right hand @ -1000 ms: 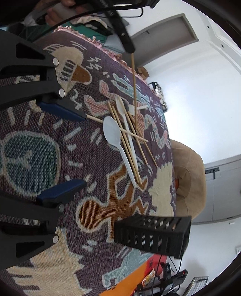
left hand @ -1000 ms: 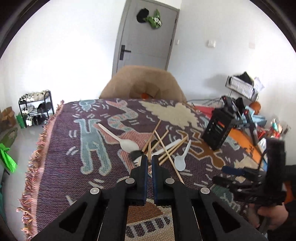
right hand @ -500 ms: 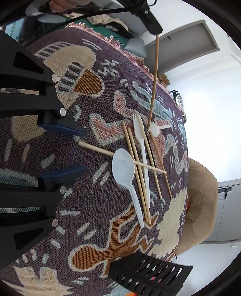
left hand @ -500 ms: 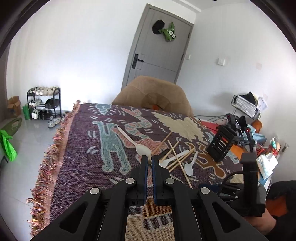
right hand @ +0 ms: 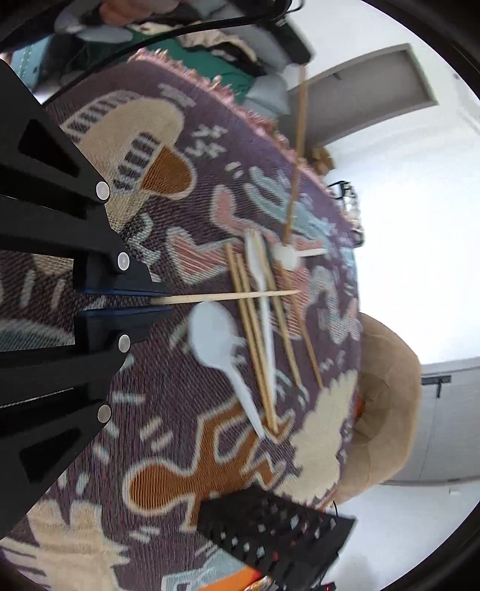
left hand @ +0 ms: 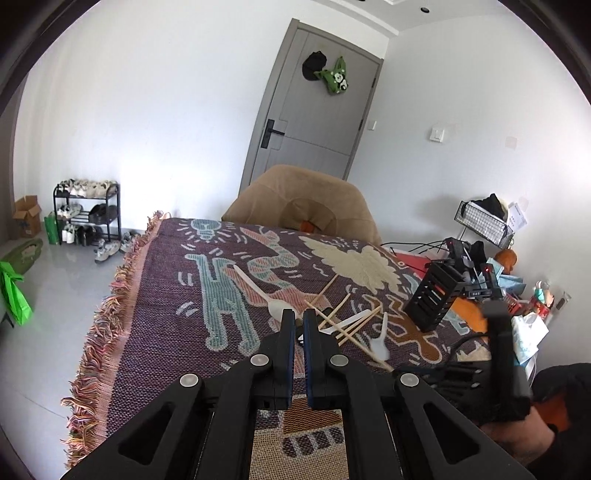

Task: Organize utensils
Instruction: 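Close the right gripper on a wooden chopstick and lift it, then carry the chopstick over the black holder and open the right gripper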

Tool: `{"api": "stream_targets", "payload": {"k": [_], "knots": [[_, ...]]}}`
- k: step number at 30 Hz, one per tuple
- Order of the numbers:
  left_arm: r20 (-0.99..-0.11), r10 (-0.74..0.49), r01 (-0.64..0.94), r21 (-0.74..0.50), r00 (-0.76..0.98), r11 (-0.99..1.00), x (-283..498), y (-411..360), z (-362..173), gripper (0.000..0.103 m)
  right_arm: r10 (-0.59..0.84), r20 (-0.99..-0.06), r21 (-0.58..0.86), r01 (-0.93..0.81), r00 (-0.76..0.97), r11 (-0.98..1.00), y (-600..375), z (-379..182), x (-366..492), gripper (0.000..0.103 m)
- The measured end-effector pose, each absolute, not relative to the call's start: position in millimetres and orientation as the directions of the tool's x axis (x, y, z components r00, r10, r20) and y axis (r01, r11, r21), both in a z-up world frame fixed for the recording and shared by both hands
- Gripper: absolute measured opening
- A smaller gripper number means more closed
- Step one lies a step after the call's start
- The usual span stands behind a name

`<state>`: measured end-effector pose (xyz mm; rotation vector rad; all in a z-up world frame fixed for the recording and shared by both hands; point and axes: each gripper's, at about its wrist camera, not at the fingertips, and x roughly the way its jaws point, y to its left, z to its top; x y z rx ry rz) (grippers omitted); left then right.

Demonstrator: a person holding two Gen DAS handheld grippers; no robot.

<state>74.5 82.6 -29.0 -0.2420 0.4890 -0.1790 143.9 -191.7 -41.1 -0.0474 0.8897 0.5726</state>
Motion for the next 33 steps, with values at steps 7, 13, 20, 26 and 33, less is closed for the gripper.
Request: {"api": "stream_targets", "payload": {"k": [7,13,20,26,33], "knots": [[-0.428,-0.236,0.131,-0.260,0.873,0.957,73,69,-21,0.004,0.496,-0.663,0.225,-0.483,0.560,0.846,-222,2,130,0.006],[-0.410,-0.246,0.162,-0.228,0.879,0.960,70,51,-7,0.004,0.520,-0.590,0.258,-0.467,0.617,0.846,-247,28,126,0.006],[-0.394,-0.265,0.203,-0.192,0.880,0.960,73,27,11,0.004,0.513,-0.530,0.208,-0.482,0.675,0.851,-268,64,129,0.006],[-0.373,-0.299,0.254,-0.167,0.878,0.953,80,2,30,0.004,0.489,-0.456,0.190,-0.455,0.744,0.870,-295,104,127,0.006],[-0.331,-0.338,0.306,-0.145,0.881,0.941,88,-24,57,0.004,0.430,-0.349,0.151,-0.403,0.833,0.903,-327,163,121,0.006]]}}
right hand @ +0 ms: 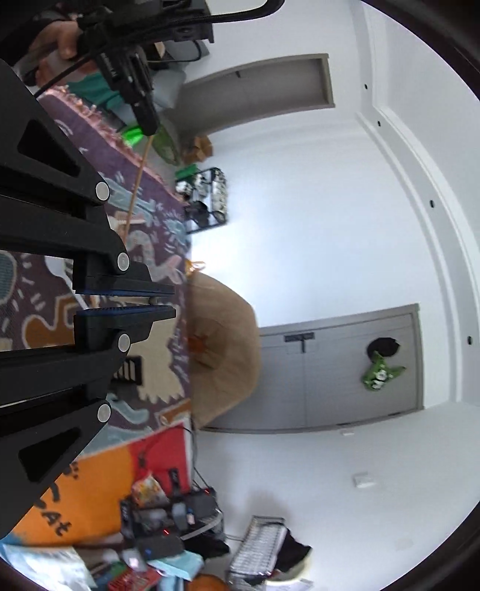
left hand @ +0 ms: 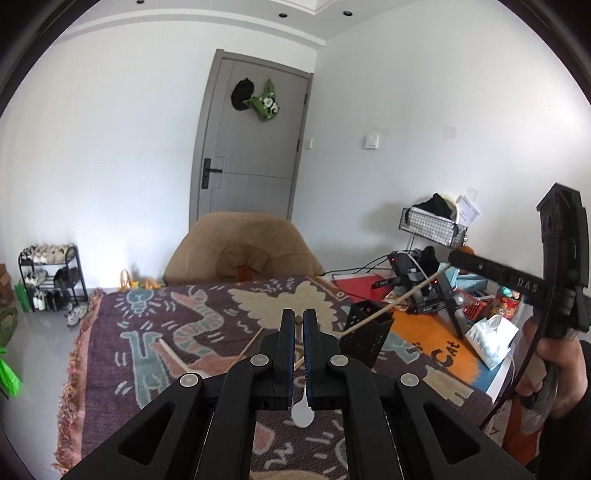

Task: Organize utensils
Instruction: 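Carry the chopstick over the black holder and open the right gripper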

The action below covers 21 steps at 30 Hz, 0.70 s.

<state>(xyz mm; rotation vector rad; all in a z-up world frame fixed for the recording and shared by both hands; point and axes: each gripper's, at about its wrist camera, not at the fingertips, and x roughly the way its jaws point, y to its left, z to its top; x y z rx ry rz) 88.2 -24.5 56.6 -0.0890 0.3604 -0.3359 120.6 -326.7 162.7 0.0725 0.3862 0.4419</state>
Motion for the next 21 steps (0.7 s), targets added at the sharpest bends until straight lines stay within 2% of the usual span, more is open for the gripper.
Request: {"api": "stream_targets", "payload": {"k": [8,21], "knots": [[-0.304,-0.382,0.359,-0.130,0.873,0.924,101,-49,82,0.004,0.344,-0.308,0.087,-0.333,0.887,0.939,-343,190,120,0.006],[-0.332,-0.423,0.415,-0.099,0.843,0.905,133,-84,98,0.004,0.281,-0.333,0.036,-0.286,0.900,0.958,-351,170,152,0.006]]}}
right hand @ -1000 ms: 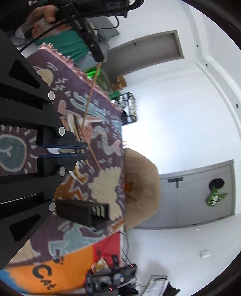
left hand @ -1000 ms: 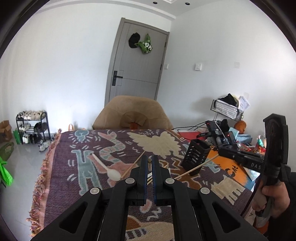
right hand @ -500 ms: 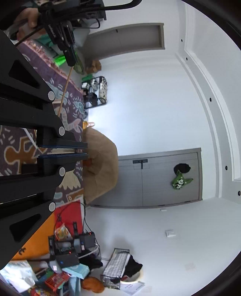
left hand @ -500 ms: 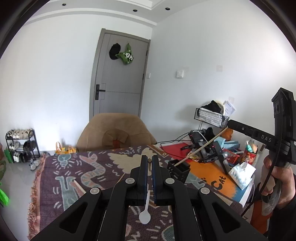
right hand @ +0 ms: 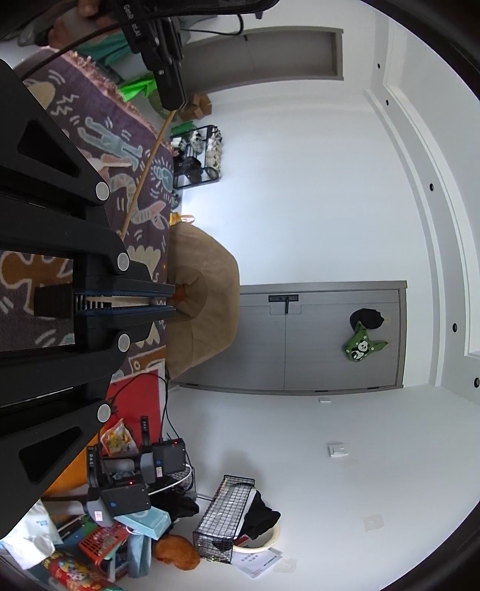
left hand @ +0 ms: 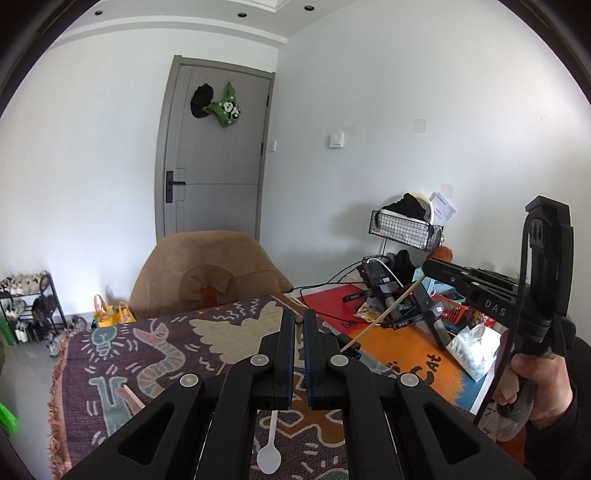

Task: Organize utensils
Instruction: 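Carry the chopstick over the black holder and open the right gripper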

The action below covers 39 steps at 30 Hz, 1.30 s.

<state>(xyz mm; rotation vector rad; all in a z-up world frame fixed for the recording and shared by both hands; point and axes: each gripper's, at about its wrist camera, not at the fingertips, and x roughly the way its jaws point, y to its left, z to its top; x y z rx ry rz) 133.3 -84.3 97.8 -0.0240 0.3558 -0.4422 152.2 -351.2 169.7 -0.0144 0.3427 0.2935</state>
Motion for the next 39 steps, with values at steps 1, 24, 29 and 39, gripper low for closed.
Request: {"api": "stream_targets", "payload": {"k": [1,24,29,39], "knots": [[-0.335,-0.423,0.415,-0.098,0.842,0.905,136,-86,98,0.004,0.284,-0.336,0.031,-0.290,0.898,0.956,-351,168,156,0.006],[-0.494,-0.426,0.500,0.020,0.758,0.866,187,-172,94,0.004,0.303,-0.371,0.396,-0.146,0.878,0.907,-453,81,156,0.084],[-0.536,-0.386,0.499,0.077,0.751,0.863,193,-193,85,0.004,0.308,-0.406,0.450,-0.105,0.860,0.887,-466,54,153,0.084],[-0.596,-0.317,0.488,0.146,0.738,0.860,206,-224,67,0.008,0.332,-0.400,0.518,-0.088,0.854,0.851,-483,38,145,0.084]]}}
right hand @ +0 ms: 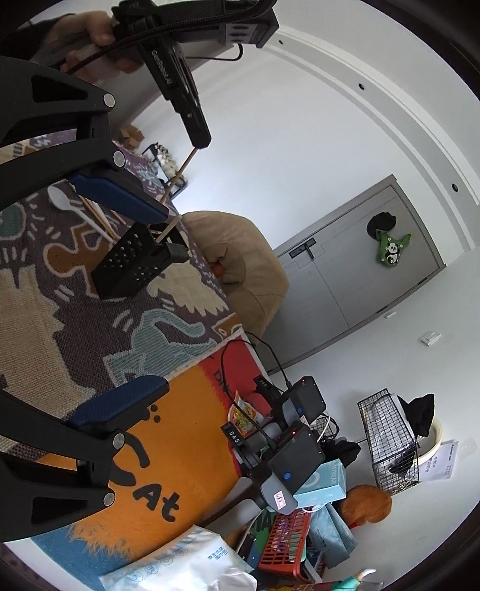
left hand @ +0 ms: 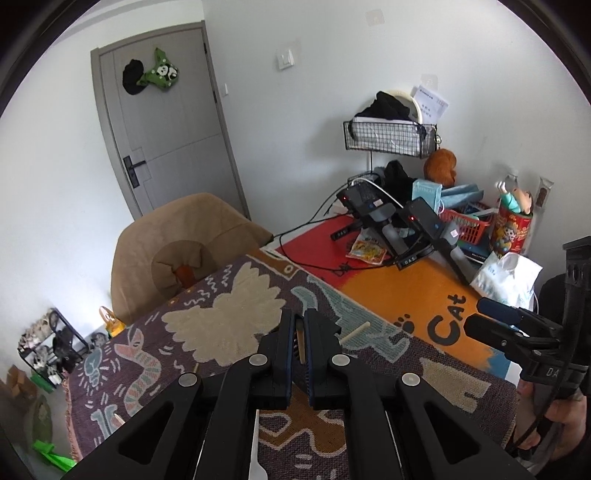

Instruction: Organize utensils

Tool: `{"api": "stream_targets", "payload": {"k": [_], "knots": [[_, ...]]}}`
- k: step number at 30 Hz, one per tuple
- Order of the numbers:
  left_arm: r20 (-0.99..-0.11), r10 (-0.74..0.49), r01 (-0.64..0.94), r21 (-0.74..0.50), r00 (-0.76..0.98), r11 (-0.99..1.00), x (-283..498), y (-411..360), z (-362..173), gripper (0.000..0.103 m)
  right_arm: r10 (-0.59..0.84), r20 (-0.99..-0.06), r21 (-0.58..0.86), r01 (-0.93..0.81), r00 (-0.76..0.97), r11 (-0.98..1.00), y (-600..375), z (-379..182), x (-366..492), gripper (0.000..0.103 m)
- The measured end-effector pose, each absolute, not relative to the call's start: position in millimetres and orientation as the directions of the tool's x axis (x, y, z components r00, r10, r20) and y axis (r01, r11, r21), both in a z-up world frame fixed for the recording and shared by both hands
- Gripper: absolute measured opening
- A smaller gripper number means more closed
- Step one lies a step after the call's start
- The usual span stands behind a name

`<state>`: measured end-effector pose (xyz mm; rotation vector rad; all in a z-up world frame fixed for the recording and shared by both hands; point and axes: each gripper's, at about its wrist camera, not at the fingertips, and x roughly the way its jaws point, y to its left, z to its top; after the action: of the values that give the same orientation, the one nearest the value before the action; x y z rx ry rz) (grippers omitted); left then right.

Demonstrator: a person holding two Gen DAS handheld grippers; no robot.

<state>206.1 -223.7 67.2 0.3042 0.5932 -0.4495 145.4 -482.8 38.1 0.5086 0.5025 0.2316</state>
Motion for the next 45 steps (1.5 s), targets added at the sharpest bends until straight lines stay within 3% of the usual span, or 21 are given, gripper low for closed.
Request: {"api": "stream_targets", "payload": {"k": [1,2,3,5,6,11,15,20,45], "knots": [[-0.600,-0.322,0.490,0.135,0.732,0.861,206,-224,67,0.011,0.337,-0.400,0.517,-0.094,0.852,0.851,-481,38,145,0.084],[-0.604,-0.325,0.488,0.123,0.728,0.864,206,-222,66,0.024,0.340,-0.402,0.513,-0.098,0.850,0.853,-479,37,146,0.084],[-0.603,-0.329,0.484,0.110,0.727,0.868,204,-220,67,0.047,0.342,-0.404,0.512,-0.101,0.848,0.853,-477,37,146,0.084],[-0.577,-0.338,0.472,0.095,0.743,0.876,198,-215,70,0.079,0.355,-0.408,0.512,-0.111,0.841,0.852,-472,36,147,0.084],[-0.557,-0.339,0.465,0.097,0.759,0.880,192,-211,72,0.087,0.359,-0.409,0.511,-0.115,0.839,0.852,-470,35,147,0.084],[-0.538,-0.309,0.425,0.104,0.785,0.899,179,-192,73,0.089,0.387,-0.421,0.503,-0.144,0.820,0.852,-454,33,149,0.084],[-0.533,-0.309,0.389,0.041,0.787,0.920,172,-165,68,0.091,0.393,-0.436,0.484,-0.157,0.810,0.861,-439,34,148,0.103],[-0.500,-0.281,0.310,-0.026,0.819,0.950,158,-128,60,0.102,0.399,-0.448,0.463,-0.174,0.800,0.869,-421,38,146,0.103],[-0.531,-0.224,0.151,-0.178,0.817,0.972,116,-14,-5,0.099,0.463,-0.511,0.360,-0.309,0.724,0.880,-331,28,135,0.103]]}}
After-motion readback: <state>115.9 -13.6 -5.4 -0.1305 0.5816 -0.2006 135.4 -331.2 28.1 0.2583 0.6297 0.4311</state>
